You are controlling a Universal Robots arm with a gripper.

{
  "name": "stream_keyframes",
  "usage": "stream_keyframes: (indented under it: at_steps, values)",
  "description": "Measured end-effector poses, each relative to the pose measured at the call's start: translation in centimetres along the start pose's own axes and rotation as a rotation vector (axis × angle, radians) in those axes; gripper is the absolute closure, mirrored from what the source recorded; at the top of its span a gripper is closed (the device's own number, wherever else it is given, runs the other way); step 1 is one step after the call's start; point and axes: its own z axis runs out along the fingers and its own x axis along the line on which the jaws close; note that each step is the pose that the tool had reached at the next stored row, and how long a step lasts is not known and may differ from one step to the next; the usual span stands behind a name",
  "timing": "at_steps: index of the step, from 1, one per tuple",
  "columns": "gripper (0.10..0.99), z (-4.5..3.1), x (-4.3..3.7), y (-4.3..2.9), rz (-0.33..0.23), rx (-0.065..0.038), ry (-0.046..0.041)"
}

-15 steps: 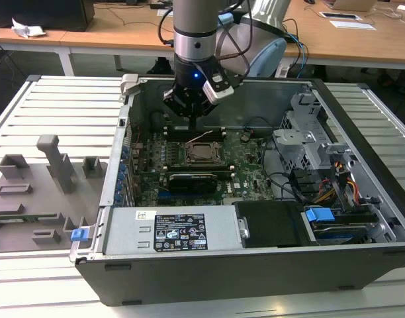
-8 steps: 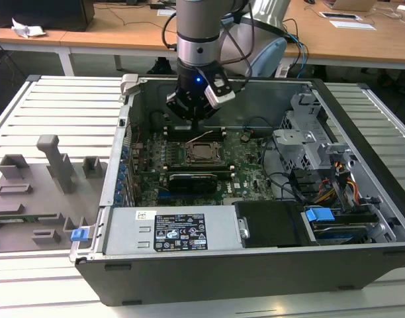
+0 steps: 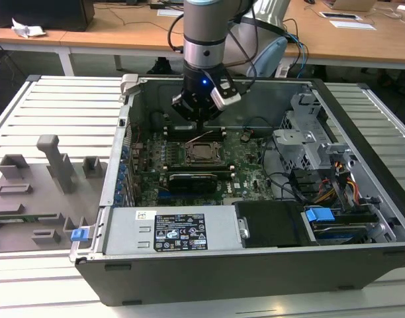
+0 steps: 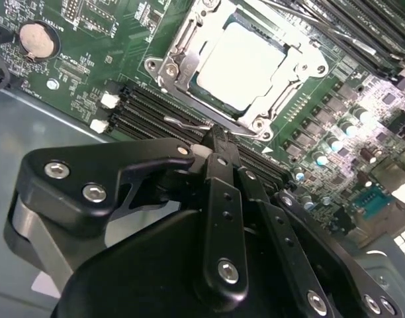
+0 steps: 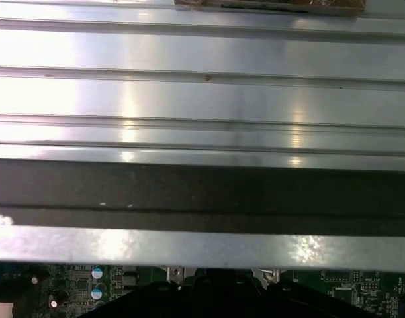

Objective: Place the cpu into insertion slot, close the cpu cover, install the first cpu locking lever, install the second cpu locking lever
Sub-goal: 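Install the first cpu locking lever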

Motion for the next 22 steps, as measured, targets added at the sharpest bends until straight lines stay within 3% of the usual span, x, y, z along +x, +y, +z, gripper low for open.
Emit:
stream_keyframes:
  at_steps: [7,16,22]
  values:
    - [0.98,0.35,-0.25,0.15,0.0,0.0,-0.0001]
    - [0.98,0.9,-1.32,0.54,0.0,0.0,0.0002]
    - [0.98,2.1,-2.03,0.54,0.0,0.0,0.0015]
